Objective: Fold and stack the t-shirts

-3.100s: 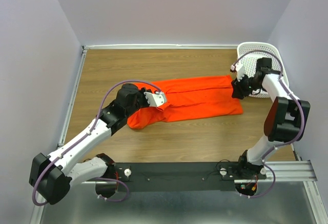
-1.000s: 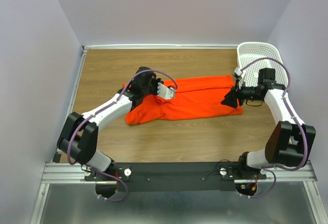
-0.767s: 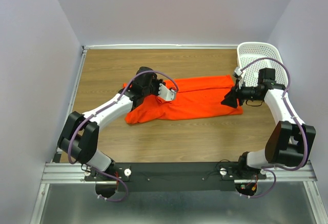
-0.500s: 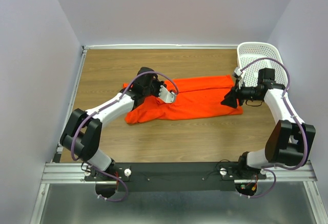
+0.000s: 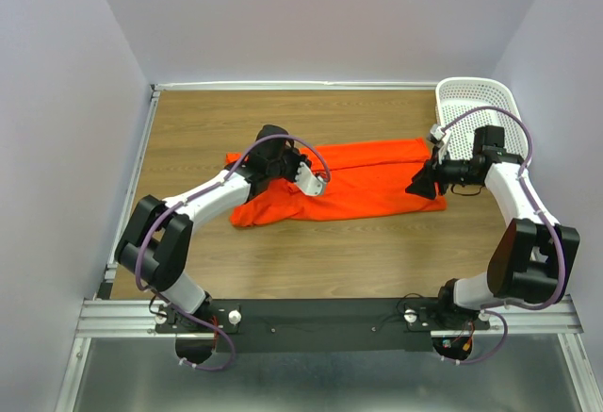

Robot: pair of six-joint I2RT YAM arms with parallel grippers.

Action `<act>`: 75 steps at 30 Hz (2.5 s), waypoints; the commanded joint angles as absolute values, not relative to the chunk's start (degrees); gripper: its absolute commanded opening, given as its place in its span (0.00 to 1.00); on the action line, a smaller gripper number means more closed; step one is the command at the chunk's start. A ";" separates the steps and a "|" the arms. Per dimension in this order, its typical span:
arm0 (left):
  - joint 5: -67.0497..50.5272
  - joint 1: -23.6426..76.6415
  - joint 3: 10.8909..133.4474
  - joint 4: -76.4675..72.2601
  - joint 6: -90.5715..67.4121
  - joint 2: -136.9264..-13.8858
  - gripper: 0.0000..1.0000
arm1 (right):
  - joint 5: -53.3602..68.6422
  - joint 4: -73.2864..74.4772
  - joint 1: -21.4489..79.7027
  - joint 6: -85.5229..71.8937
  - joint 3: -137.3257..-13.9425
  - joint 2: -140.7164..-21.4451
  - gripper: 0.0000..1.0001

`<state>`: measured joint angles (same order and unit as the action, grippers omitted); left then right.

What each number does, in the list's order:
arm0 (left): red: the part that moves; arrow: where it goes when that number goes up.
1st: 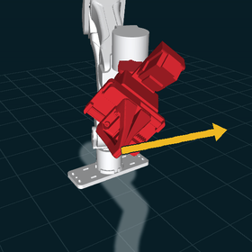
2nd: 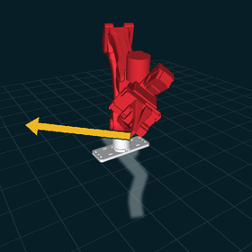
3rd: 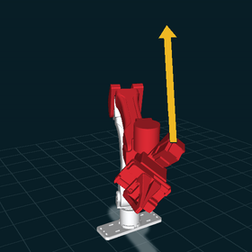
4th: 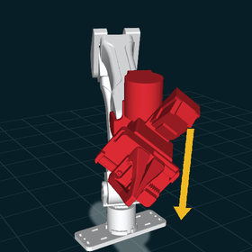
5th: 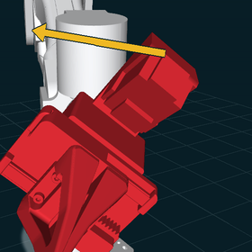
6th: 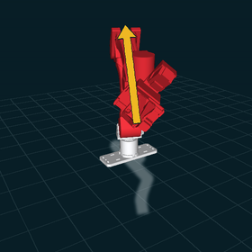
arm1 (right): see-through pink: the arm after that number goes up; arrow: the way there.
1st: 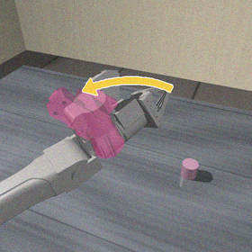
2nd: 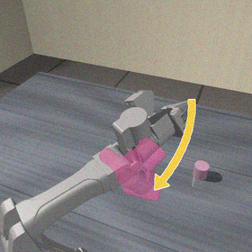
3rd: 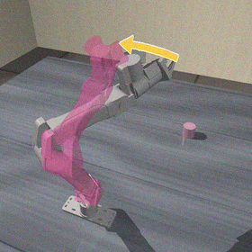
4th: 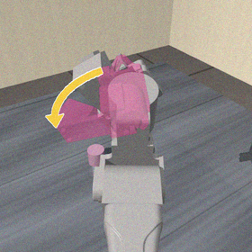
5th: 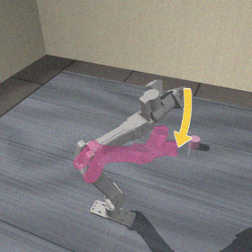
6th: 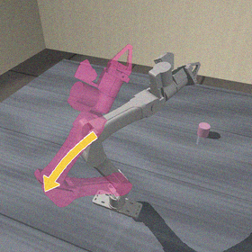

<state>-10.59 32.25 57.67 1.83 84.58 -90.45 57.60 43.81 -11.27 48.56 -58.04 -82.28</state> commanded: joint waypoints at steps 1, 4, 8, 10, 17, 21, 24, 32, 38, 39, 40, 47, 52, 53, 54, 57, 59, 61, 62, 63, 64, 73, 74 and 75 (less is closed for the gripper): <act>-14.24 32.78 60.03 1.23 86.75 -90.97 0.00 | 59.06 45.70 -11.69 49.66 -57.66 -83.06 0.56; -15.12 32.87 60.21 1.14 87.27 -90.88 0.00 | 58.98 45.70 -11.69 49.75 -57.57 -83.32 0.56; -15.73 32.87 60.21 0.79 86.84 -90.70 0.00 | 58.97 45.79 -11.69 49.75 -57.66 -83.32 0.56; -15.99 32.96 59.94 0.27 86.75 -90.79 0.00 | 59.06 45.79 -11.69 49.75 -57.74 -83.32 0.56; -16.70 32.96 60.99 0.26 86.66 -91.23 0.00 | 59.06 45.88 -11.69 49.92 -57.66 -83.41 0.56; -16.96 32.87 61.61 0.35 87.10 -91.67 0.00 | 59.06 45.97 -11.69 49.92 -57.66 -83.50 0.56; -16.96 32.87 62.23 0.26 87.36 -92.28 0.00 | 59.06 46.14 -11.69 49.92 -57.66 -83.58 0.56; -17.23 32.61 63.28 0.26 87.36 -94.04 0.00 | 59.33 46.49 -11.69 50.54 -57.74 -83.85 0.57; -17.58 32.17 64.07 0.26 87.36 -95.10 0.00 | 59.24 46.76 -11.69 50.71 -57.83 -84.11 0.57; -17.58 32.17 64.16 0.26 87.28 -95.18 0.00 | 59.24 46.84 -11.69 50.71 -57.83 -84.11 0.57; -17.75 32.08 64.25 0.26 87.36 -95.36 0.00 | 59.24 46.85 -11.69 50.71 -57.83 -84.02 0.57; -17.84 31.55 64.77 0.26 87.36 -96.41 0.00 | 59.24 46.93 -11.69 50.80 -57.92 -84.55 0.57; -17.32 31.20 64.95 0.26 87.19 -97.47 0.00 | 59.33 47.11 -11.69 50.89 -57.92 -84.64 0.57; -17.23 31.20 64.95 0.26 87.10 -97.73 0.00 | 59.33 47.28 -11.69 50.89 -57.92 -84.64 0.57; -17.05 31.11 64.86 0.26 86.84 -98.00 0.00 | 59.33 47.20 -11.69 50.98 -57.92 -84.64 0.57; -16.61 30.67 64.51 -1.13 86.40 -98.35 0.00 | 59.33 47.37 -11.69 51.06 -58.01 -84.73 0.57; -15.65 30.41 64.16 -2.37 85.61 -98.96 0.00 | 59.33 47.46 -11.69 51.06 -58.01 -84.73 0.57; -12.85 30.32 63.99 -5.26 82.37 -99.84 0.04 | 59.33 47.46 -11.69 51.06 -57.92 -84.55 0.57; -11.18 30.24 63.38 -7.54 80.18 -100.19 0.16 | 59.33 47.37 -11.69 51.06 -57.92 -84.46 0.57; -8.29 30.32 63.28 -11.30 75.54 -100.80 0.40 | 59.41 47.37 -11.69 50.98 -57.92 -84.38 0.57; -7.04 30.32 63.46 -12.21 75.50 -101.07 0.45 | 59.41 47.46 -11.60 50.98 -57.92 -84.29 0.57; 2.80 26.90 69.78 -14.24 51.27 -95.02 0.72 | 54.69 48.16 -4.59 52.47 -58.27 -83.85 0.61; 4.03 26.46 70.13 -14.33 48.37 -93.62 0.72 | 53.36 48.16 -2.31 52.73 -58.79 -83.85 0.61; 7.87 26.02 70.22 -15.11 39.73 -90.30 0.72 | 52.13 47.99 3.20 53.34 -60.19 -84.02 0.61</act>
<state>-2.09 27.92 67.33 -10.68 60.49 -99.31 56.27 46.61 -6.94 51.05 -58.06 -84.01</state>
